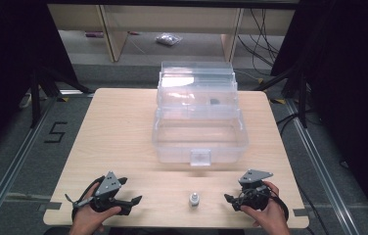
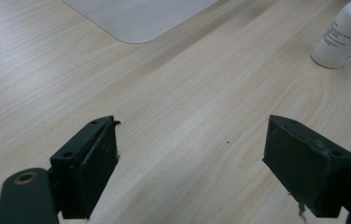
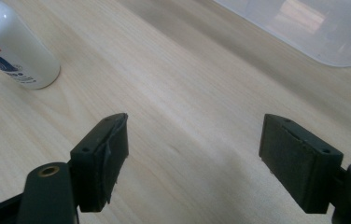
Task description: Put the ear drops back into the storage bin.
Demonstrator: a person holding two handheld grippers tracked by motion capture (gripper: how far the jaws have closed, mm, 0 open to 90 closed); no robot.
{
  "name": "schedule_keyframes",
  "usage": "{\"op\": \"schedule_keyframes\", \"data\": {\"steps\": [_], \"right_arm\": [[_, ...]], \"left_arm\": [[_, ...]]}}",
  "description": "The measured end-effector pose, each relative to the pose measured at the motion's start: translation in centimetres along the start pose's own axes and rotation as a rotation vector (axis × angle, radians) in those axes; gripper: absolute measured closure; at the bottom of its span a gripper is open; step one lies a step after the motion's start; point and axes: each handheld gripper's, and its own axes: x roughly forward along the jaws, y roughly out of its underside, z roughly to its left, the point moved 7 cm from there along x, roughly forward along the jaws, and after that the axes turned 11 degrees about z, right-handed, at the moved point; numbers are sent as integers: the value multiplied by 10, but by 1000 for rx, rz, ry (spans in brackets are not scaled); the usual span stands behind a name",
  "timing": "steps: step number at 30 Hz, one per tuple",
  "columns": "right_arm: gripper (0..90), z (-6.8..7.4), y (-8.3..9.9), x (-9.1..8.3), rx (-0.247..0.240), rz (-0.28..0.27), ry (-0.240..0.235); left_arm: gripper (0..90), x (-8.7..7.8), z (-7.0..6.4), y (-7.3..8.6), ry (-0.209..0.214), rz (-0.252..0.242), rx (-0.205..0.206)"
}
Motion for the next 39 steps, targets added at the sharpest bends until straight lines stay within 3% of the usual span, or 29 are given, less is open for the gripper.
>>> {"op": "schedule_keyframes", "data": {"steps": [3,4,5,6,7,9,10,15,20,25,26,28,30,35,36,38,39], "right_arm": [[250,1,0,-1,0,3,-2],[250,-2,-3,0,-46,-25,13],[251,0,-3,-1,-30,-11,2],[253,3,-1,-3,-16,12,-10],[254,1,-3,-1,-56,-5,1],[255,4,-3,-2,-53,10,-10],[255,4,-5,-1,-81,-19,2],[265,17,-9,-5,-88,1,-20],[291,30,-16,-7,-180,-5,-32],[291,39,-20,-8,-234,37,-34],[291,43,-20,-9,-228,67,-47],[291,48,-24,-9,-254,66,-42],[293,57,-26,-10,-259,97,-54],[310,74,-36,-8,-376,101,-69],[316,77,-36,-8,-368,109,-72],[331,81,-40,-6,-401,118,-74],[334,83,-40,-5,-386,132,-72]], "left_arm": [[170,0,0,0,-5,4,3],[170,0,1,0,-5,5,15],[170,0,2,1,-8,14,28],[170,0,1,1,1,18,22],[170,1,-1,0,6,-7,-1],[170,0,1,0,-4,2,11],[170,0,2,0,-9,13,26],[170,1,0,0,2,-1,1],[170,1,0,0,1,0,0],[170,1,0,0,-4,2,-2],[170,1,0,0,-4,2,-2],[170,1,0,0,-3,3,-2],[170,1,1,1,-7,5,4],[170,1,1,1,-7,4,3],[170,1,1,1,-8,5,4],[170,1,0,0,-4,3,-1],[170,1,1,1,-8,7,4]]}}
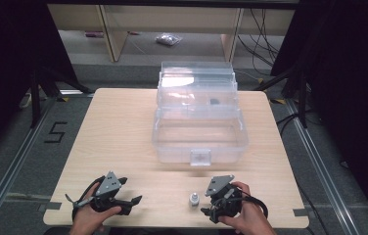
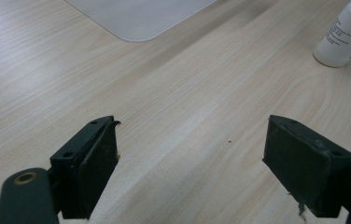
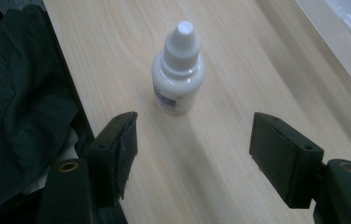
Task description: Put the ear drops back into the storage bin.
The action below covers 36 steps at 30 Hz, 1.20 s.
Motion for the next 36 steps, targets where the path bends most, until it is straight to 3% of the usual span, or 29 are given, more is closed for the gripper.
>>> {"op": "schedule_keyframes", "data": {"steps": [5,7,9,13,24,30,32,33,35,36], "right_arm": [[350,3,-11,9,-50,40,-15],[355,4,-16,12,-67,50,-17],[359,6,-18,14,-57,67,-21],[382,7,-26,15,-97,79,-23],[431,8,-32,24,-99,128,-34],[461,6,-35,30,-131,145,-39],[474,7,-35,30,-120,153,-40],[478,7,-36,32,-140,154,-47],[490,8,-36,32,-118,163,-43],[491,7,-37,33,-142,158,-48]], "left_arm": [[170,0,0,0,1,-2,-3],[170,-1,2,1,-6,16,17],[170,-1,0,1,10,7,7],[170,-1,0,1,12,5,-3],[170,-1,0,1,12,4,-3],[170,-1,0,1,12,3,-4],[170,-1,0,1,12,4,-3],[170,-1,0,1,12,4,-3],[170,-1,1,1,8,13,7],[170,-1,1,1,8,9,9]]}}
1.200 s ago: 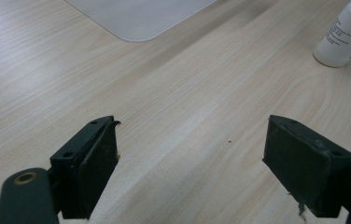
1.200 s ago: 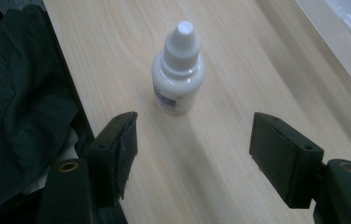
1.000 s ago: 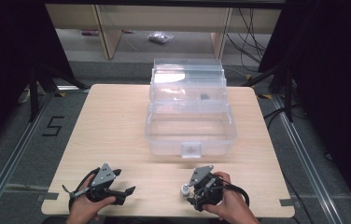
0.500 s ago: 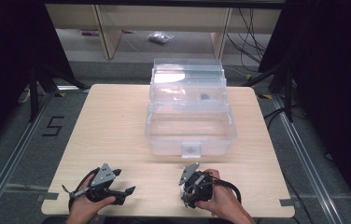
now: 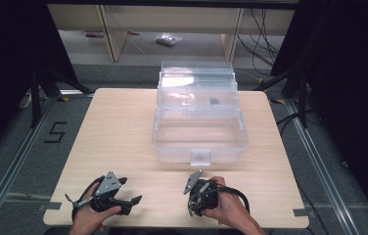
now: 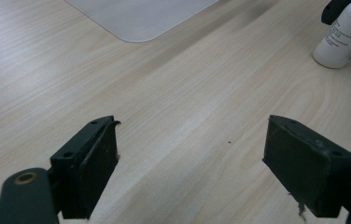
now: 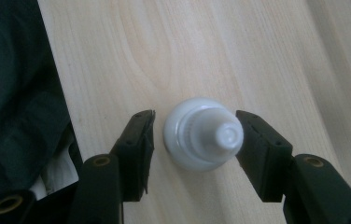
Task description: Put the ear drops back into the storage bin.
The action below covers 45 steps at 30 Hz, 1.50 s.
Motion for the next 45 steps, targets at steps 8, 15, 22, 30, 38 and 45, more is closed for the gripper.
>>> {"op": "schedule_keyframes", "data": {"steps": [8,15,22,30,38,45], "right_arm": [[549,-1,-1,4,-12,17,-5],[600,-1,-1,3,-14,26,-13],[601,-8,3,-8,30,-4,-5],[601,-18,10,-21,55,-33,-4],[601,-31,16,-37,91,-27,2],[601,-50,21,-54,122,-14,15]], "left_arm": [[170,0,0,0,-2,2,1],[170,-1,1,0,-8,0,2],[170,-1,1,0,-9,1,0],[170,2,-1,-1,2,-12,-24],[170,1,-1,-1,7,-19,-30],[170,1,-1,-1,9,-21,-31]]}}
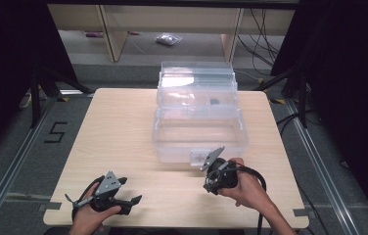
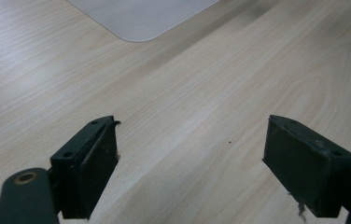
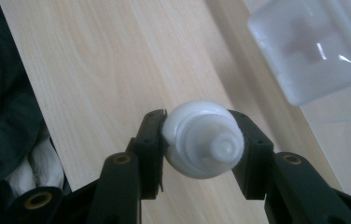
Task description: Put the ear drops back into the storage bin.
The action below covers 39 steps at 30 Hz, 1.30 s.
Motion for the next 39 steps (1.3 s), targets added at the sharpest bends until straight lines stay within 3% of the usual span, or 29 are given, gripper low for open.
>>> {"op": "schedule_keyframes", "data": {"steps": [9,10,11,14,15,16,17,18,20,28,30,32,39], "right_arm": [[601,-15,1,-20,5,-9,11],[601,-15,2,-23,25,-6,7],[601,-18,2,-25,11,-8,5],[601,-24,5,-34,33,-3,3],[601,-26,5,-37,17,-8,-7],[601,-29,6,-42,42,-1,-8],[601,-31,6,-44,21,-8,-11],[601,-34,6,-46,22,-8,-11],[601,-37,7,-51,58,2,-11],[601,-59,5,-66,86,19,24],[601,-69,3,-72,94,20,36],[601,-76,1,-75,104,22,47],[601,-100,-3,-79,142,31,64]], "left_arm": [[171,0,0,0,0,1,1],[170,0,0,0,0,1,2],[170,0,0,0,0,1,2],[170,0,0,0,-3,-1,0],[170,-1,1,1,-2,13,12],[171,0,1,1,-1,11,11],[171,1,0,0,-7,-6,-1],[170,0,1,0,-9,7,10],[170,0,1,0,-9,9,11],[170,-1,1,1,-3,13,13],[170,1,0,0,-1,-8,3],[171,-1,0,1,2,14,15],[170,0,0,0,-3,4,14]]}}
